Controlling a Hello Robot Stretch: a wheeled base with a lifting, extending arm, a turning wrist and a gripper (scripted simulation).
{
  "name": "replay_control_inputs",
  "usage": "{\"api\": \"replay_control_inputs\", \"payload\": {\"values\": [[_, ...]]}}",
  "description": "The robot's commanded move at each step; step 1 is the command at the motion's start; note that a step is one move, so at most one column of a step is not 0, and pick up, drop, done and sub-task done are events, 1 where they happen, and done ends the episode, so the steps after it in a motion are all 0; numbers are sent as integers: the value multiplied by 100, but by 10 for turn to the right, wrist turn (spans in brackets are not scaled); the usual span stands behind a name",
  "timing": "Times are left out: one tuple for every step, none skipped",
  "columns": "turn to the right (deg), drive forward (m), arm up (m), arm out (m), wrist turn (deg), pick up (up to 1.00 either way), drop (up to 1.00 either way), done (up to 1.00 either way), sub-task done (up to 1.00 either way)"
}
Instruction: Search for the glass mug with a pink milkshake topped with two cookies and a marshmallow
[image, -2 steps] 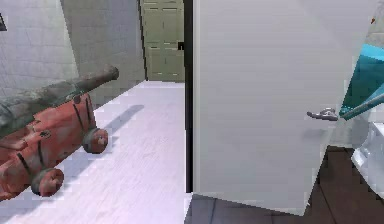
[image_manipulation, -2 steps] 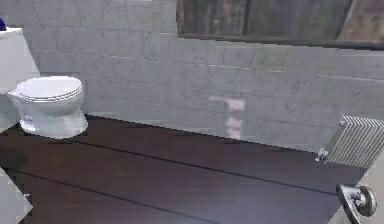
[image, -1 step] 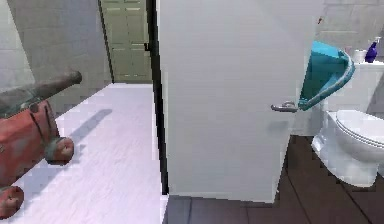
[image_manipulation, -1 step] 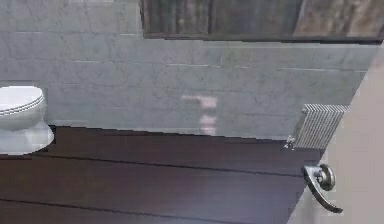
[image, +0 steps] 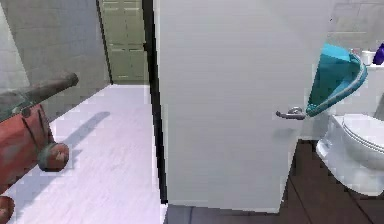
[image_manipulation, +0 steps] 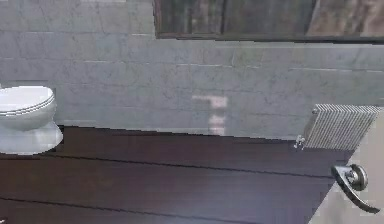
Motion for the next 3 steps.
{"api": "replay_control_inputs", "payload": {"values": [[-450,0,0,0,0,0,0,0,0],[-450,0,0,0,0,0,0,0,0],[0,100,0,0,0,0,0,0,0]]}}
